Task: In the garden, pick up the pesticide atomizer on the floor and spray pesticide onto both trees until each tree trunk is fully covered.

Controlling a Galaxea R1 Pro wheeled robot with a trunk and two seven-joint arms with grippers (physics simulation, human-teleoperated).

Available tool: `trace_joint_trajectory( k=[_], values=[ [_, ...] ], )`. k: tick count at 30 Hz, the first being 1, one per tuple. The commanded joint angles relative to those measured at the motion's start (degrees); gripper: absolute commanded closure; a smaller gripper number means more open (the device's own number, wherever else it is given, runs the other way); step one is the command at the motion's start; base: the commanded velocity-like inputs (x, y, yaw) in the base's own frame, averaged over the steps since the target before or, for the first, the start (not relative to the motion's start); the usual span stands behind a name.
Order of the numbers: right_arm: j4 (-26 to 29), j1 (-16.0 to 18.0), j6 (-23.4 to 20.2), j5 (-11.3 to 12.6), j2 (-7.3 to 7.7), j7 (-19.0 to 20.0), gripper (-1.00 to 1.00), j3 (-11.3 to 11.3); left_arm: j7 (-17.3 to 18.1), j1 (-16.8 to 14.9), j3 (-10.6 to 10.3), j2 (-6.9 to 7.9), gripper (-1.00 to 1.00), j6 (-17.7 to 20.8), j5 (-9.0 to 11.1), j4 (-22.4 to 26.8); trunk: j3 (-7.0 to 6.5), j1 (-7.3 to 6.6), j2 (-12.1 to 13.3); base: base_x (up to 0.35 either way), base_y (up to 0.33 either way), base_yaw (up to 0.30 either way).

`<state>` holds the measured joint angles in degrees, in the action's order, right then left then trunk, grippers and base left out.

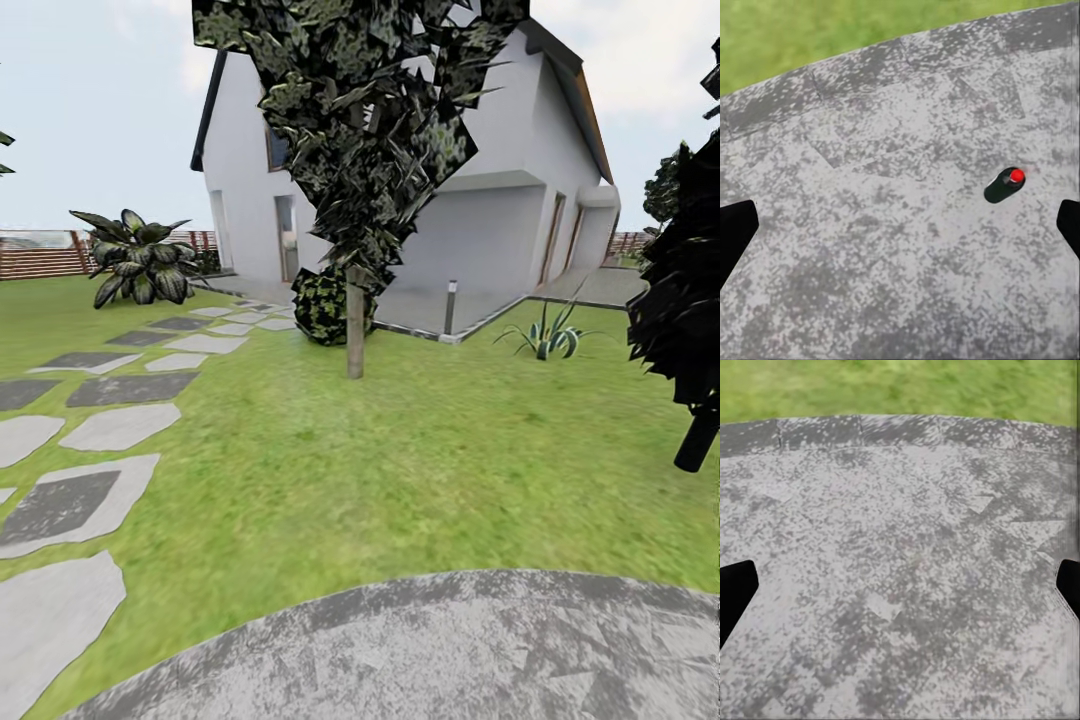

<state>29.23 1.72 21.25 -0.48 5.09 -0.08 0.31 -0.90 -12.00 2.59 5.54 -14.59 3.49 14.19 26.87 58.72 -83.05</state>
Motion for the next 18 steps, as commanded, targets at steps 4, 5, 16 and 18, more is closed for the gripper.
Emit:
trace_joint_trajectory(
  k=[4,5,16,18],
  values=[
    [-0.05,0.02,0.18,-0.05,0.01,-0.01,-1.00,0.00,0.02,-0.04,0.04,-0.01,-1.00,-0.18,0.36,-0.04,0.06,0.00,-0.03,0.096,-0.266,0.000],
    [-0.05,0.03,0.18,-0.05,0.01,-0.01,-1.00,0.01,0.02,-0.04,0.04,-0.01,-1.00,-0.18,0.36,-0.04,0.06,0.00,-0.03,0.093,-0.267,0.000],
    [-0.05,0.03,0.17,-0.05,0.01,-0.01,-1.00,0.04,0.01,-0.04,0.05,0.08,-1.00,-0.18,0.36,-0.04,0.06,0.00,-0.03,0.092,-0.267,0.000],
    [-0.05,0.04,0.19,-0.05,0.01,-0.01,-1.00,0.02,0.02,-0.04,0.05,0.08,-1.00,-0.18,0.34,-0.04,0.06,0.00,-0.03,0.092,-0.267,0.000]
  ],
)
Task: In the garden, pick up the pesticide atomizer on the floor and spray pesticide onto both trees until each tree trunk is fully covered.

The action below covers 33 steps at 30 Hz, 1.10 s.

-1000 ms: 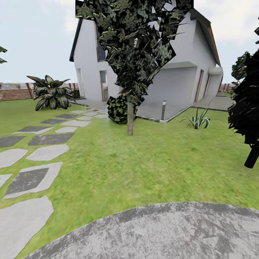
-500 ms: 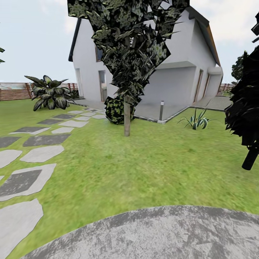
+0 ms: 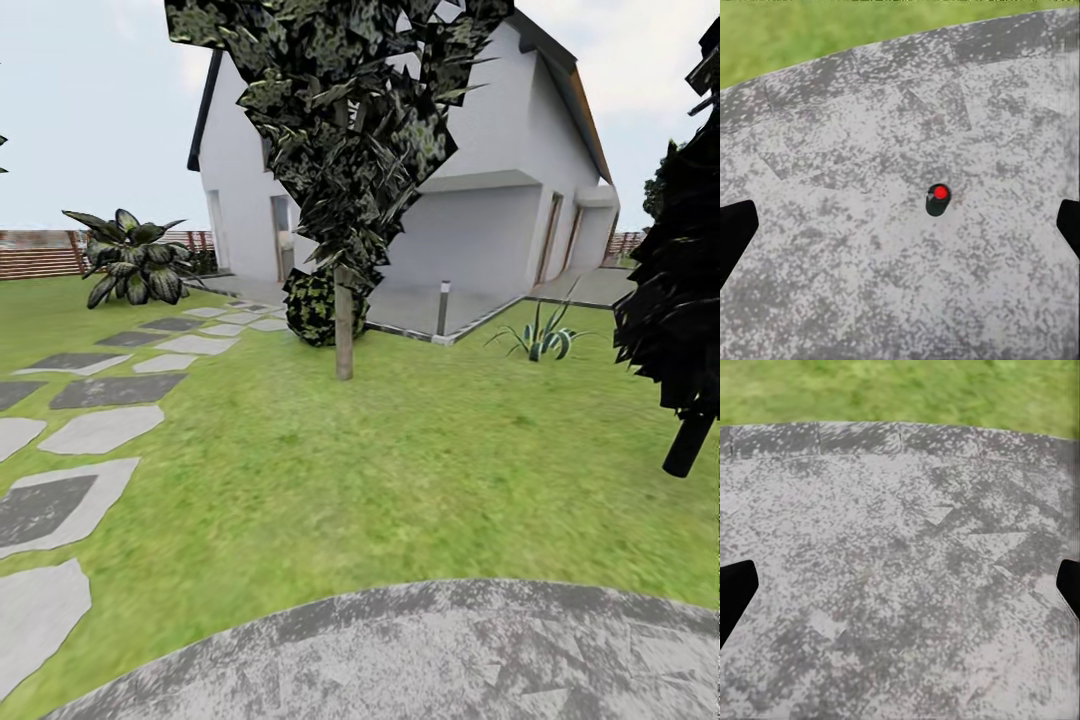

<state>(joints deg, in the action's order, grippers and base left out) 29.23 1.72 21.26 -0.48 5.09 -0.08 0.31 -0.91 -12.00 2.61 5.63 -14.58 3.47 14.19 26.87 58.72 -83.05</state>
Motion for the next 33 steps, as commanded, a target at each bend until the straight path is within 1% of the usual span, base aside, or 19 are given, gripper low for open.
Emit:
trace_joint_trajectory(
  k=[1,28,33],
  values=[
    [-0.05,0.04,0.18,-0.05,0.01,-0.01,-1.00,0.03,0.02,-0.04,0.03,-0.01,-1.00,-0.18,0.37,-0.04,0.06,0.00,-0.03,0.092,-0.268,0.000],
    [0.08,0.04,0.18,-0.05,0.01,-0.09,-1.00,-0.04,0.03,-0.04,0.01,0.29,-1.00,-0.18,0.39,-0.04,0.06,0.00,-0.03,0.091,-0.267,0.000],
    [0.09,0.03,0.18,-0.05,0.01,-0.10,-1.00,-0.04,0.03,-0.04,0.02,0.31,-1.00,-0.18,0.39,-0.04,0.06,0.00,-0.03,0.091,-0.268,0.119]
  ],
)
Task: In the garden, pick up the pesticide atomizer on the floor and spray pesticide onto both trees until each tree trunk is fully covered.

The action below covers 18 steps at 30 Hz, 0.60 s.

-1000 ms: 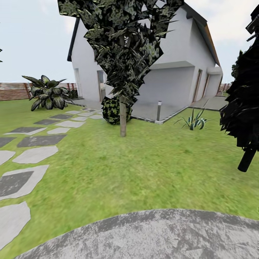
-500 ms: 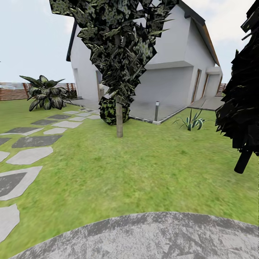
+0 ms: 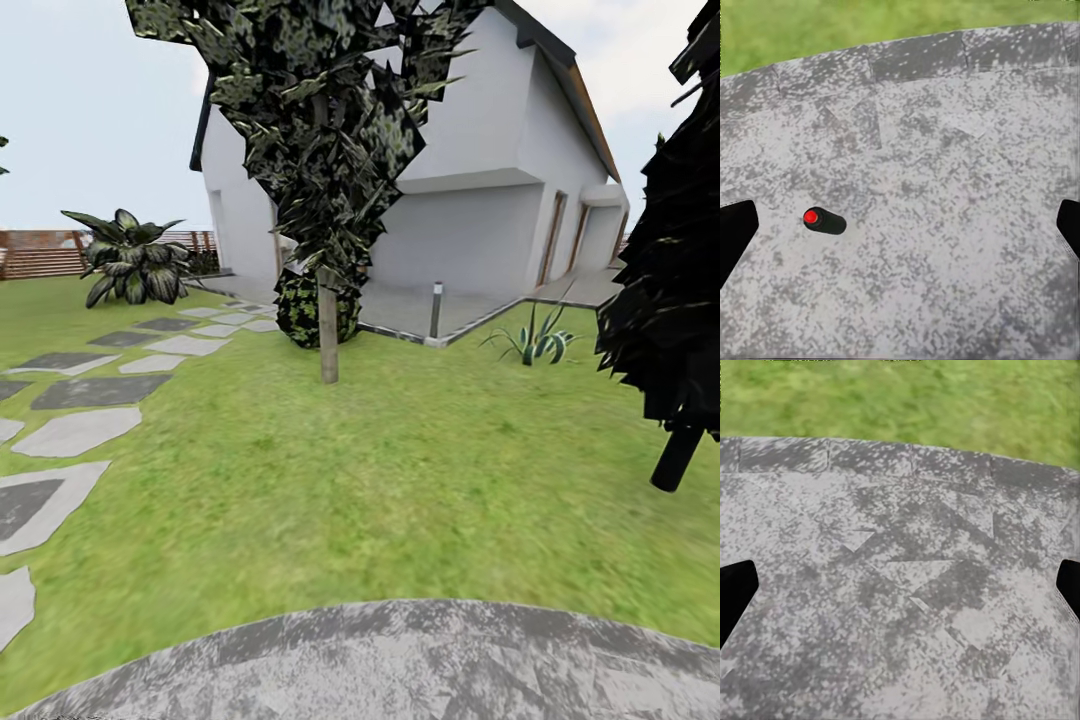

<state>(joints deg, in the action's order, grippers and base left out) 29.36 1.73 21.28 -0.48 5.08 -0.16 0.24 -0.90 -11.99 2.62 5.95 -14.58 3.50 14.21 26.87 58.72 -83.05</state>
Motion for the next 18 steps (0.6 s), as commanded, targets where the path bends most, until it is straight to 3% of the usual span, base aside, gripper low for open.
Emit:
trace_joint_trajectory(
  k=[1,18],
  values=[
    [-0.03,0.03,0.17,-0.05,0.00,-0.02,-1.00,0.02,0.02,-0.05,0.02,0.00,-1.00,-0.19,0.36,-0.06,0.06,0.00,-0.03,0.091,-0.268,0.239],
    [0.00,0.03,0.17,-0.05,-0.07,-0.02,-1.00,0.04,0.01,-0.05,0.02,0.03,-1.00,-0.19,0.36,-0.06,0.06,0.00,-0.03,0.129,-0.263,0.272]
  ],
)
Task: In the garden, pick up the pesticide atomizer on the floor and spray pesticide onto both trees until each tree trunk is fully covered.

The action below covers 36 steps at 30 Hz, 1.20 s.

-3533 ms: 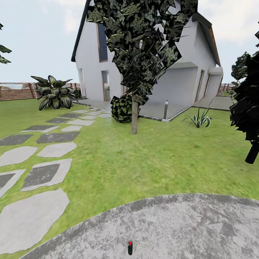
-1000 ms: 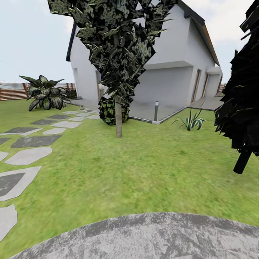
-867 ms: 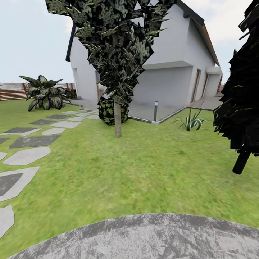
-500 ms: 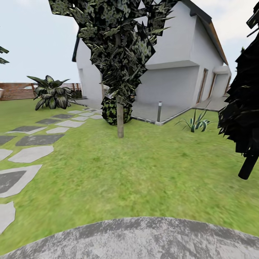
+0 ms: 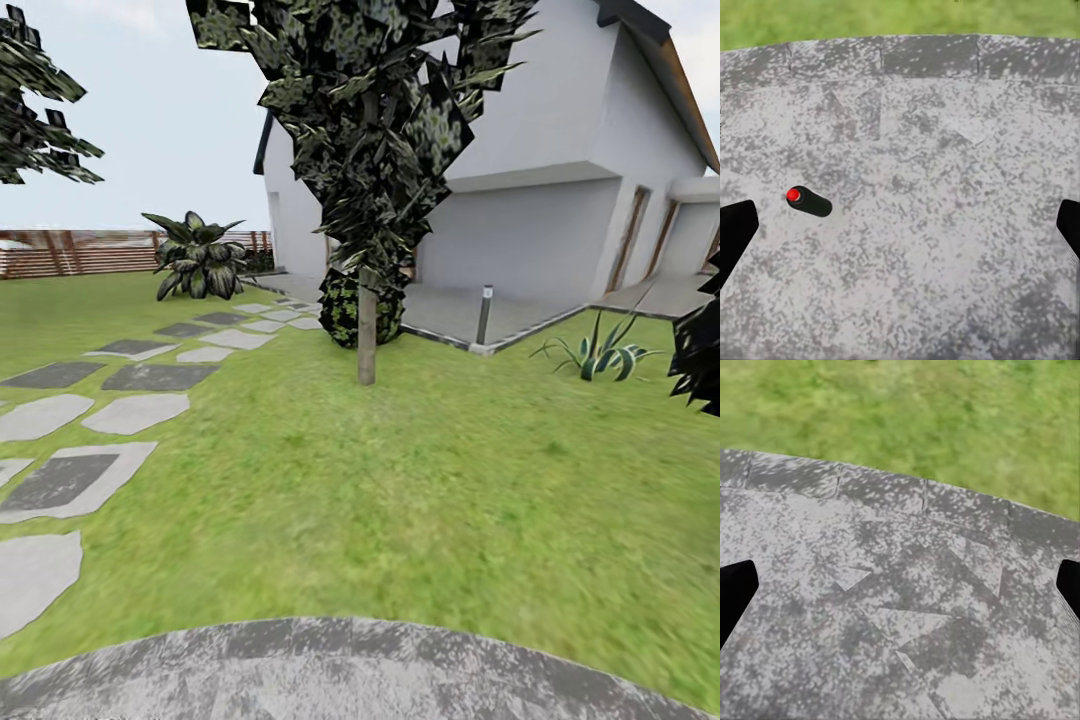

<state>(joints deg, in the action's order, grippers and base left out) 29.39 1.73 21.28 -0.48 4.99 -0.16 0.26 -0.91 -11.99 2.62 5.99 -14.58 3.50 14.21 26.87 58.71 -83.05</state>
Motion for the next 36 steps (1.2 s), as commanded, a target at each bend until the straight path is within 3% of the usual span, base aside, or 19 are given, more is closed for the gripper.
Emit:
trace_joint_trajectory(
  k=[1,16,23,36],
  values=[
    [-0.03,0.02,0.17,-0.05,0.02,-0.02,-1.00,0.02,0.01,-0.05,0.01,-0.01,-1.00,-0.19,0.36,-0.06,0.06,0.01,-0.03,0.183,-0.206,0.276],
    [-0.06,0.00,0.17,-0.05,0.02,-0.02,-1.00,0.04,-0.12,-0.05,0.08,-0.10,-1.00,-0.19,0.44,0.03,0.06,0.01,-0.03,0.038,-0.038,0.276],
    [-0.03,0.02,0.17,-0.05,0.02,-0.02,-1.00,0.06,-0.06,-0.05,2.55,-0.10,-1.00,-0.19,0.37,0.03,0.06,0.01,-0.03,0.000,0.000,0.276],
    [-0.04,0.02,0.17,-0.05,0.02,-0.02,-1.00,0.08,-0.05,-0.10,3.00,-0.10,-1.00,-0.19,0.36,0.03,0.06,0.01,-0.03,0.020,-0.003,0.276]
  ],
)
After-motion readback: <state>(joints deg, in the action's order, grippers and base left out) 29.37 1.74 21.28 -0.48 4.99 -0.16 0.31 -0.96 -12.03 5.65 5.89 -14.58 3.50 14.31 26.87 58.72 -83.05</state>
